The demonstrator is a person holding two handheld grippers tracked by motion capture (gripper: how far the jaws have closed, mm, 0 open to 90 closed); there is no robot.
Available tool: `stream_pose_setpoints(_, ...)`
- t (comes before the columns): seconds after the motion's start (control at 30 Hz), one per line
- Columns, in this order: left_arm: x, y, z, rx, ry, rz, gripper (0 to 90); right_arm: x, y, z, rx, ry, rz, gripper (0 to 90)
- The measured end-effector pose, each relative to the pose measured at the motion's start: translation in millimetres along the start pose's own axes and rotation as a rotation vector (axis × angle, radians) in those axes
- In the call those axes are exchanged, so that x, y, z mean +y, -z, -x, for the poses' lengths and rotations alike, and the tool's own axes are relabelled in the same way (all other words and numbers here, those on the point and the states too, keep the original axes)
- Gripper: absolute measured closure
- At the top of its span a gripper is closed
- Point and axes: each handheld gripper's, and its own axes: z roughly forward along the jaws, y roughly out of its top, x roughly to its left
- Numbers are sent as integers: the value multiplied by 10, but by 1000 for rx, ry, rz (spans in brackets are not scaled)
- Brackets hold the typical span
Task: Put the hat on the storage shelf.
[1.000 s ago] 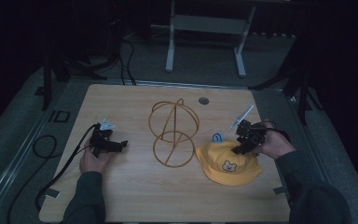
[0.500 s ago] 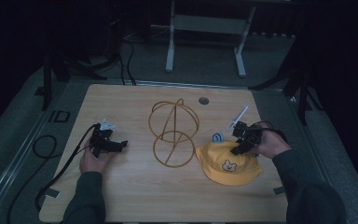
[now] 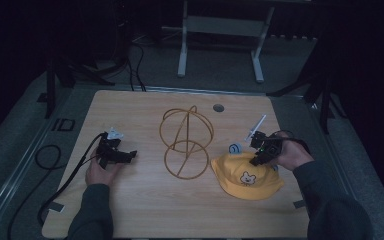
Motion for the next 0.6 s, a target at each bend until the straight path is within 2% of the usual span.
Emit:
stream_pose_setpoints(0.27,0,0,0,0,0,0,78,-15,60,7,-8,2,1,766)
stream_pose_setpoints(0.6,0,1,0,-1,0,0,78,6,203,14,-19,7,28,766)
